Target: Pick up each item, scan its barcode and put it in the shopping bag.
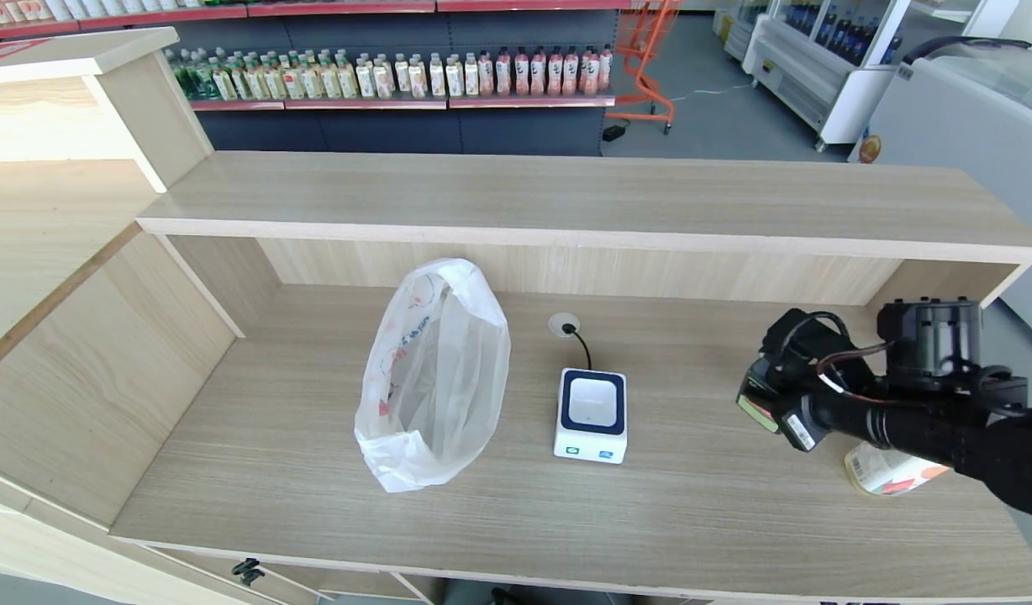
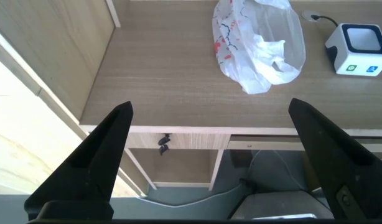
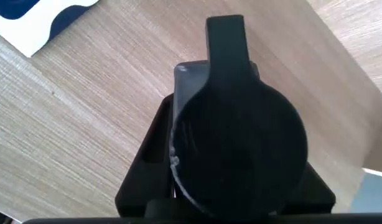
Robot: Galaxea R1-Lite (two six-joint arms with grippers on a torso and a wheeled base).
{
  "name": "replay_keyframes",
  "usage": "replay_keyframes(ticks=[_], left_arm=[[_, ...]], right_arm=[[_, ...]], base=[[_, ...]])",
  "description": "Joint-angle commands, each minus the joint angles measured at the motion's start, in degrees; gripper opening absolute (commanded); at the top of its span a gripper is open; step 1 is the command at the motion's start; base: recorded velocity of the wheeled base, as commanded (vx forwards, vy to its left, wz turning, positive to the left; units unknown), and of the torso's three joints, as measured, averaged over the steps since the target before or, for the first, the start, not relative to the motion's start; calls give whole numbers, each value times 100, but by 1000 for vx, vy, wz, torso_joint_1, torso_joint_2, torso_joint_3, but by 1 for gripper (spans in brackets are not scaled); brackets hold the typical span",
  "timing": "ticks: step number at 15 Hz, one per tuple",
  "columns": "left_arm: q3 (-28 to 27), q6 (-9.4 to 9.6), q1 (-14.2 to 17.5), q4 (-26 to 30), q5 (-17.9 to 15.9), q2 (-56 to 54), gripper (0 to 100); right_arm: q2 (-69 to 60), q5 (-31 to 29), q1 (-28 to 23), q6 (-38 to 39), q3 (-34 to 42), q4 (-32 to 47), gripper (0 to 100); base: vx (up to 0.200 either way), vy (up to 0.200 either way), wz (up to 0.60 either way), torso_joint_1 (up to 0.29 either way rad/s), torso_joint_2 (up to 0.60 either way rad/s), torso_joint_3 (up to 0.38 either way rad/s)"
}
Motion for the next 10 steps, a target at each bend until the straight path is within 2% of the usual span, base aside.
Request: replay_keyframes(ticks=[1, 3, 4, 5, 6, 7, 8, 9, 10], left_arm=[[1, 0, 1, 2, 2, 9, 100], [1, 0, 1, 2, -6, 9, 100], [1, 0, 1, 2, -6, 9, 100], [1, 0, 1, 2, -6, 9, 100], [1, 0, 1, 2, -6, 9, 100], [1, 0, 1, 2, 2, 9, 100], [1, 0, 1, 2, -6, 9, 100], [1, 0, 1, 2, -6, 9, 100], [1, 0, 1, 2, -6, 9, 100]], right_arm=[[-1732, 98, -414, -1457, 1206, -783, 0], [-1802, 889, -335, -2248, 1215, -1187, 0], [-1829, 2164, -326, -3083, 1232, -1275, 0], [-1837, 2964, -344, -4243, 1232, -1293, 0], [-1846, 3623, -344, -5008, 1223, -1310, 0], [-1794, 4695, -282, -6036, 1206, -1301, 0], [-1653, 5679, 175, -7741, 1223, -1187, 0], [-1503, 5723, 456, -8884, 1215, -871, 0], [-1407, 5741, 676, -9464, 1215, -475, 0]], base=[[0, 0, 0, 0, 0, 0], [0, 0, 0, 0, 0, 0], [0, 0, 0, 0, 0, 0], [0, 0, 0, 0, 0, 0], [0, 0, 0, 0, 0, 0], [0, 0, 0, 0, 0, 0], [0, 0, 0, 0, 0, 0], [0, 0, 0, 0, 0, 0], [0, 0, 0, 0, 0, 0]])
